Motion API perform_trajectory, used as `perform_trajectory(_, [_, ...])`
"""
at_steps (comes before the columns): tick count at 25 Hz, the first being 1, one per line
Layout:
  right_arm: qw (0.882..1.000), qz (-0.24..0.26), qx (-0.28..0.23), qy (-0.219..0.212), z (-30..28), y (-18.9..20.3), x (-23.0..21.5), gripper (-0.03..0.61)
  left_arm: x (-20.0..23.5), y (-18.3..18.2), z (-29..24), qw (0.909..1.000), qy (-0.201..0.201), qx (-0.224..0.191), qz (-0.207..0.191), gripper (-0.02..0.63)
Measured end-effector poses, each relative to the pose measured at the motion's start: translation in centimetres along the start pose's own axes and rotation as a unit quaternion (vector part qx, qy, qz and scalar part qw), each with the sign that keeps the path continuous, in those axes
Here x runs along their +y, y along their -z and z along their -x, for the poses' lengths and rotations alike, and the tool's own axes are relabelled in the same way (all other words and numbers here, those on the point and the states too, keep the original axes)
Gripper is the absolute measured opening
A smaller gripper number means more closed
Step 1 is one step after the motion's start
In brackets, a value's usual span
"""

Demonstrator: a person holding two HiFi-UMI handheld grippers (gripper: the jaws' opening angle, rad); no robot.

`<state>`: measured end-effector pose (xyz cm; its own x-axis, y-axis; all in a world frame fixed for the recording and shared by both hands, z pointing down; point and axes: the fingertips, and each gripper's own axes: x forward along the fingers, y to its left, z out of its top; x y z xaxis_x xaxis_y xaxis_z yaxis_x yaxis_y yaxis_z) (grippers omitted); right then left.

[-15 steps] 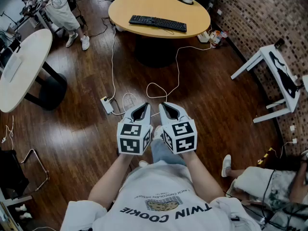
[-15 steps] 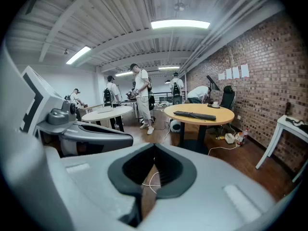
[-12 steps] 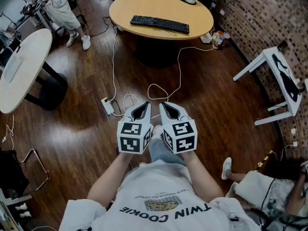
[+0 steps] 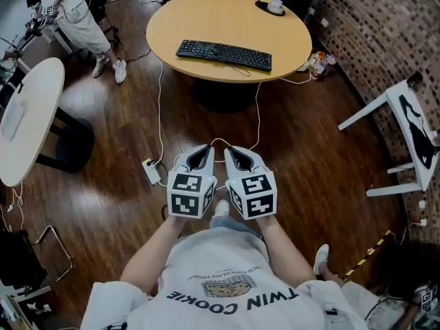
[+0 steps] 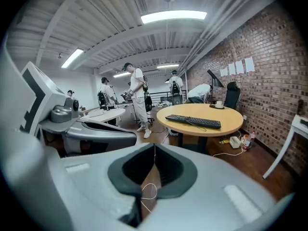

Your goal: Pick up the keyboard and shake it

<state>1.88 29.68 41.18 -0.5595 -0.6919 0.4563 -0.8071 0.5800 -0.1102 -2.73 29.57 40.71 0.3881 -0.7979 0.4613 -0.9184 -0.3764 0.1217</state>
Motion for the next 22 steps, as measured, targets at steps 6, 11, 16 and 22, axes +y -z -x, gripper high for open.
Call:
perform_trajectory(6, [1.000,0.009,-0.004,-0.007,-4.5,-2.1,-5.0,0.005,1.5,-2.6,-6.1,0.9998,-0.001,0.003,-0.018,0.002])
perform_trajectory(11, [1.000,0.022,-0.005,-0.002,-6.9,-4.0,-8.2,0.006,2.6,-4.4,-9.5,0.9995,0.001,0.011,-0.031,0.002])
perform_trajectory(16, [0.998,0.057,0.007,0.007,-10.1,-5.4,-10.9,0.011,4.6,-5.7,-13.6,0.9988,0.014,0.019,-0.043,0.002])
perform_trajectory(22, [0.996,0.072,0.040,0.029,-16.1,-6.8,-15.4,0.018,8.1,-8.1,-20.8,0.9973,0.056,0.022,-0.042,0.002])
